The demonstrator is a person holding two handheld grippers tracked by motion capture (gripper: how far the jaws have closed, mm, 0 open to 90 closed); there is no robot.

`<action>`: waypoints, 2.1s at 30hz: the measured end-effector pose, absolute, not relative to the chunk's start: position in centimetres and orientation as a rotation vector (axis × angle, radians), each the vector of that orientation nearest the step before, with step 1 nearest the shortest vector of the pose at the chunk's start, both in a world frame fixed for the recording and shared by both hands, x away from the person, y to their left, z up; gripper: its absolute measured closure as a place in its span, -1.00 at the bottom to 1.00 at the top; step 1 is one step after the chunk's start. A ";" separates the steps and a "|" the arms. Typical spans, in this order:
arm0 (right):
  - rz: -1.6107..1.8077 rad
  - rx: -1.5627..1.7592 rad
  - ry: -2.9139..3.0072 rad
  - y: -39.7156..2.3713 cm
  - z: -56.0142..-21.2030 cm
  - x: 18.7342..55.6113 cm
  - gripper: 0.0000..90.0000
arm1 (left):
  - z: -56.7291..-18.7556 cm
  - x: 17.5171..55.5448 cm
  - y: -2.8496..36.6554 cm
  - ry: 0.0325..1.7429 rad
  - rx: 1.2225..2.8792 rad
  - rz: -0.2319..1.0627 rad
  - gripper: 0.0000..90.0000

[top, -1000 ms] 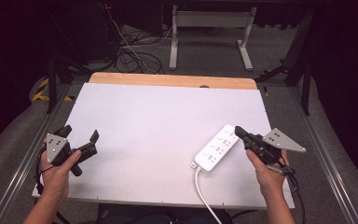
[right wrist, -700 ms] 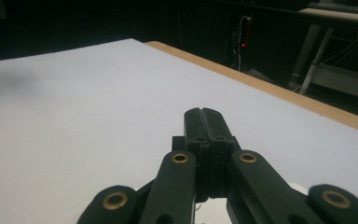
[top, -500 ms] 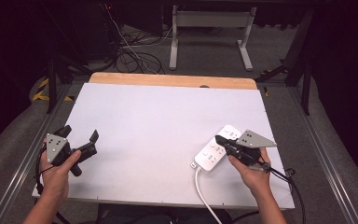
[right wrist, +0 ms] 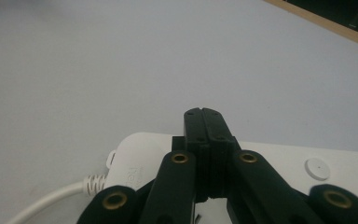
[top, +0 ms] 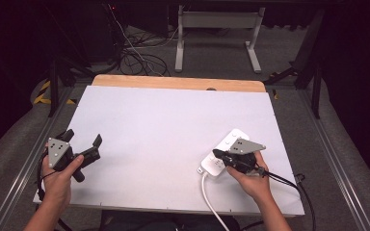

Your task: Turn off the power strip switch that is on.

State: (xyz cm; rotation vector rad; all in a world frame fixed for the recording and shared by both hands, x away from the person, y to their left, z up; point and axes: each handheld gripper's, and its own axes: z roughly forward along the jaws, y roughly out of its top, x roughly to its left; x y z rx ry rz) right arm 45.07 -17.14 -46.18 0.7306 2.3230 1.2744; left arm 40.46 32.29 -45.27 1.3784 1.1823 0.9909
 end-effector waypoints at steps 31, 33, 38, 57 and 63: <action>1.238 0.759 2.389 -15.8 -47.7 45.6 1.00 | -45.3 40.4 32.3 1.188 1.375 0.984 -0.91; 1.237 0.763 2.387 -15.7 -47.7 45.6 1.00 | -45.3 40.4 32.4 1.189 1.373 0.984 -0.91; 1.237 0.760 2.386 -15.7 -47.7 45.5 1.00 | -45.3 40.4 32.4 1.194 1.371 0.983 -0.91; 1.188 0.805 2.391 -15.3 -47.4 45.5 1.00 | -45.4 40.4 32.4 1.202 1.370 0.981 -0.90; 1.172 0.807 2.395 -15.2 -47.3 45.5 1.00 | -45.4 40.4 32.4 1.201 1.374 0.981 -0.90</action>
